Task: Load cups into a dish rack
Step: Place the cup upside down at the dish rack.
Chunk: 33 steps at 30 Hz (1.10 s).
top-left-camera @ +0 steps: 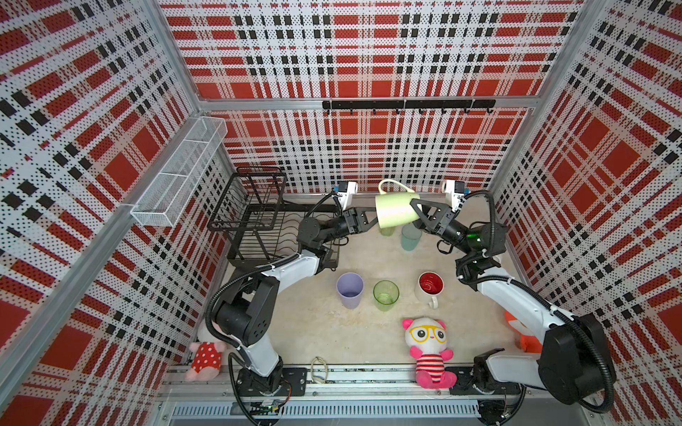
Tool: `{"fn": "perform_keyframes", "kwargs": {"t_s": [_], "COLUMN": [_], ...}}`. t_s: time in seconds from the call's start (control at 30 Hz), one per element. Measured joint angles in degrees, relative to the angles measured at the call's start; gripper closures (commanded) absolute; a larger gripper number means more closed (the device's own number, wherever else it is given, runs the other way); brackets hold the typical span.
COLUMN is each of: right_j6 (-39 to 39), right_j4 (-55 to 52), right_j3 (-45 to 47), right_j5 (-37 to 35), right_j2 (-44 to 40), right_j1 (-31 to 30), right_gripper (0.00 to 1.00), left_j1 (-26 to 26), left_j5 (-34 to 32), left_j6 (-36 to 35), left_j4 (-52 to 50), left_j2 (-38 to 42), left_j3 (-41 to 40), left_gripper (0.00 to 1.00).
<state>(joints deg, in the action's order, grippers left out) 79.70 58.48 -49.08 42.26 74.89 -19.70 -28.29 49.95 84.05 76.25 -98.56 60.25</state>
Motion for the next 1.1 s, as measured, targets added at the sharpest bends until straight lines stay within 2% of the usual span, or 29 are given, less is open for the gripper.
{"fn": "perform_keyframes", "kwargs": {"t_s": [0.3, 0.63, 1.0, 1.1], "right_j6": [-4.61, -8.31, -13.73, -14.21], "right_j4": [-5.05, -8.17, -14.6, -15.34], "right_j3": [-4.0, -4.13, -4.85, -4.85], "right_j5": [0.57, -0.26, -2.19, -2.73], "right_j2": [0.74, 0.68, -0.92, -1.11], "right_j1": [-2.49, -3.69, -3.72, -3.69], "right_gripper": [0.07, 0.1, 0.32, 0.34], "left_j1": [-1.53, -1.46, -1.44, -1.44], "left_j5": [-0.5, -1.73, -2.99, -3.28], "left_j6": [-0.31, -0.98, -3.93, -5.64], "left_j4": [0.61, -0.13, -3.15, -5.62], "left_j2": [-0.2, -0.76, -0.81, -0.09], "left_j3": [0.0, 0.24, 0.33, 0.33], "left_gripper": [1.0, 1.0, 1.0, 0.96]}}
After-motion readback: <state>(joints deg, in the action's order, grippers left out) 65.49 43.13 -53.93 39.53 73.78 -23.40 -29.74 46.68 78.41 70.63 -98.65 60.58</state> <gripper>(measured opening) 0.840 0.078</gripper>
